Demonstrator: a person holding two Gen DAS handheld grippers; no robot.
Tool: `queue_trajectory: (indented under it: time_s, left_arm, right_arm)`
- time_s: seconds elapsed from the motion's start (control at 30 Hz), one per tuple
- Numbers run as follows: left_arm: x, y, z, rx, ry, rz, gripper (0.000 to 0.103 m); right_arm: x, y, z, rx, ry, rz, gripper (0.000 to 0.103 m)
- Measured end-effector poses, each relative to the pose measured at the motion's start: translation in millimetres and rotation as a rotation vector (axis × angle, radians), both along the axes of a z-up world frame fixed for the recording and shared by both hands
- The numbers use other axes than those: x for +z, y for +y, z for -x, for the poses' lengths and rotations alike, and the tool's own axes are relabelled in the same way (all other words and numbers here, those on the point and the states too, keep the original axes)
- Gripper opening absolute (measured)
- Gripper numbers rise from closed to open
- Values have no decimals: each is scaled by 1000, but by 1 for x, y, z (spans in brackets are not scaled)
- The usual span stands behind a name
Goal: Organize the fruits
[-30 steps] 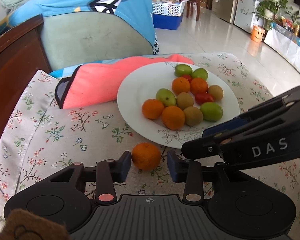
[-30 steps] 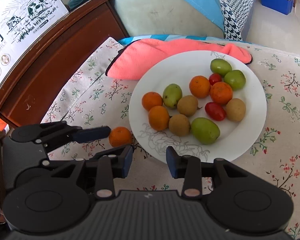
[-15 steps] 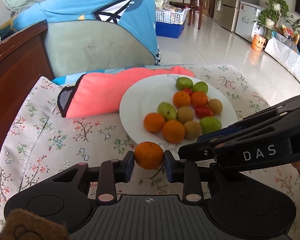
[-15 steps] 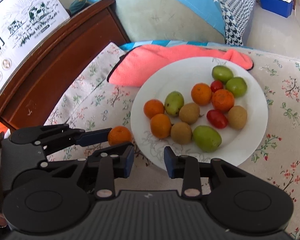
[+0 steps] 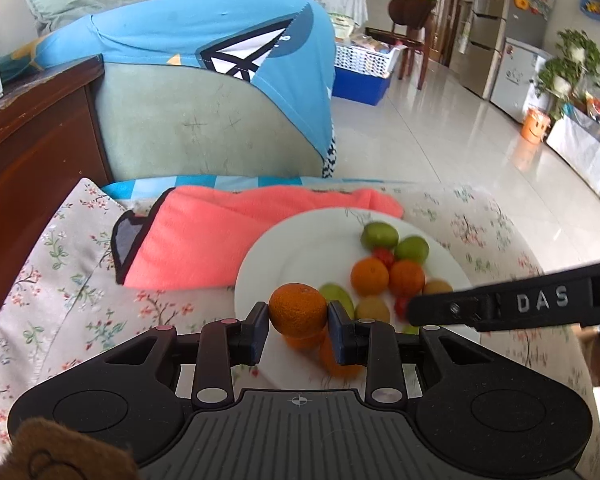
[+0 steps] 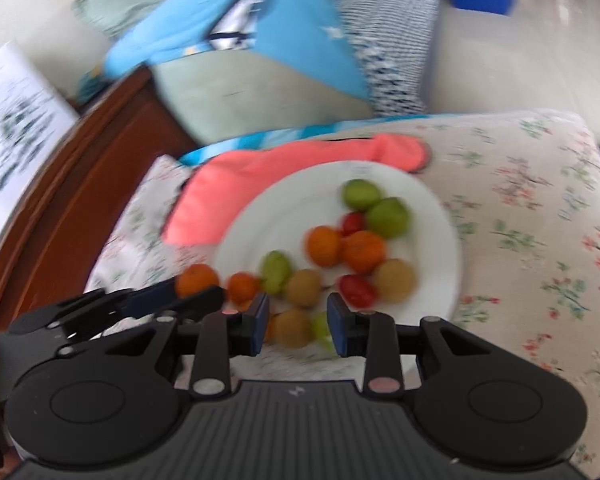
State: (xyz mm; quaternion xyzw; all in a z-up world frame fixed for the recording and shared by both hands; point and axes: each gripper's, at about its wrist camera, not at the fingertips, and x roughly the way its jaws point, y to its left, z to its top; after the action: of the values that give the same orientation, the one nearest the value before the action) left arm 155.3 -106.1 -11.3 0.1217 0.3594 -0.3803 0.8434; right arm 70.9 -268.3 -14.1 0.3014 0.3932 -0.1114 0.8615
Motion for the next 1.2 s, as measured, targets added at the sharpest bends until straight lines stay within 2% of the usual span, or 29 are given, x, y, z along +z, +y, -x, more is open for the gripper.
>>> queue_trajectory:
  time_s: [0.17, 0.4, 0.5, 0.67, 0.73, 0.77, 0.87, 0.93, 1.03, 1.13, 1.2]
  left_arm:
    - [-3, -13, -14, 58, 30, 27, 29]
    - [-12, -29, -27, 94, 91, 49, 29]
    - [-19, -33, -30, 117, 115, 43, 30]
    - [-18, -34, -29, 115, 123, 64, 31]
    - [-14, -36, -25, 108, 105, 56, 33]
    - [-12, -37, -24, 105, 97, 54, 35]
    - [-2, -36, -17, 123, 52, 55, 69]
    - [6, -34, -13, 138, 18, 53, 79]
    - [17, -29, -9, 145, 3, 50, 88]
    - [25, -24, -2, 168, -18, 9, 91]
    - [29, -21, 5, 171, -42, -19, 92]
  right_arm:
    - [-6, -11, 2, -44, 23, -24, 34]
    - [-10, -2, -2, -14, 51, 28, 38]
    - [-12, 4, -7, 6, 72, 93, 51]
    - [-16, 11, -12, 45, 80, 136, 54]
    - [-15, 13, -13, 59, 83, 153, 66]
    - [-15, 13, -13, 63, 81, 154, 68]
    - [-15, 15, -13, 74, 79, 157, 73]
    - [-13, 16, -12, 78, 78, 166, 76]
    - [-8, 16, -8, 77, 74, 170, 81]
    - [-3, 14, -4, 59, 93, 157, 90]
    - [1, 14, 0, 54, 86, 160, 91]
